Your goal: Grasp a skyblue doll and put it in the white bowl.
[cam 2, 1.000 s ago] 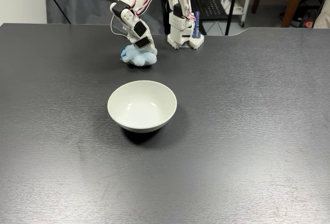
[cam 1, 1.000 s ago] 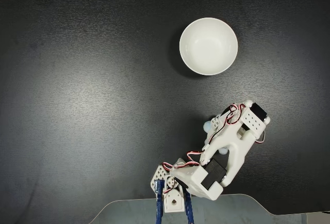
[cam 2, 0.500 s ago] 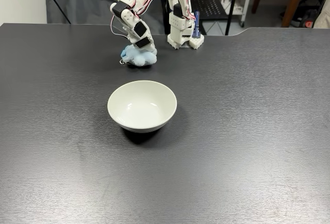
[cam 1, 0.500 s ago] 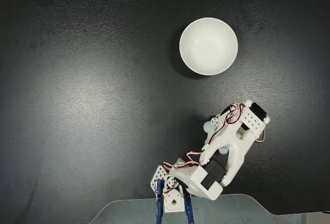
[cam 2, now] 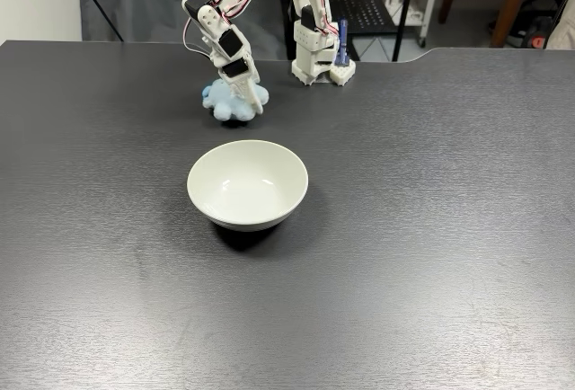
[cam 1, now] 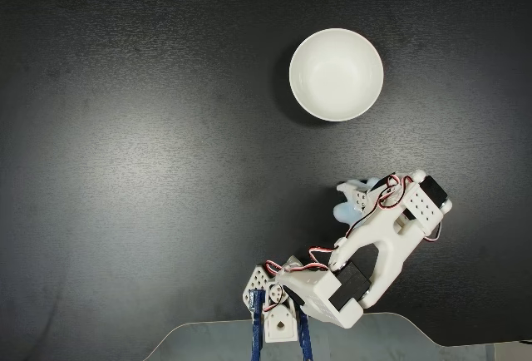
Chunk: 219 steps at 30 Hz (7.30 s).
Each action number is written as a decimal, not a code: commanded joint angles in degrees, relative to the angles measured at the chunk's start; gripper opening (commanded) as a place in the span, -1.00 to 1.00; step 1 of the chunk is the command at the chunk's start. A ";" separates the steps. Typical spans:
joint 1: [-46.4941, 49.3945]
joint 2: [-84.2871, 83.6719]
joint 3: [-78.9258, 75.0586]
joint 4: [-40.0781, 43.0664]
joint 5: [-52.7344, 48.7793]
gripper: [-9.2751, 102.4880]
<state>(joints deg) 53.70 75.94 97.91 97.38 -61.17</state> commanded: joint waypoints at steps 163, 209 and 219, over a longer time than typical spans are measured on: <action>-34.37 11.25 -39.11 -24.79 34.37 0.28; -50.36 113.55 58.89 -21.97 61.52 -0.85; -49.66 115.31 67.24 -23.12 61.70 -0.85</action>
<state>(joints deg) 3.96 191.07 164.97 75.06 0.18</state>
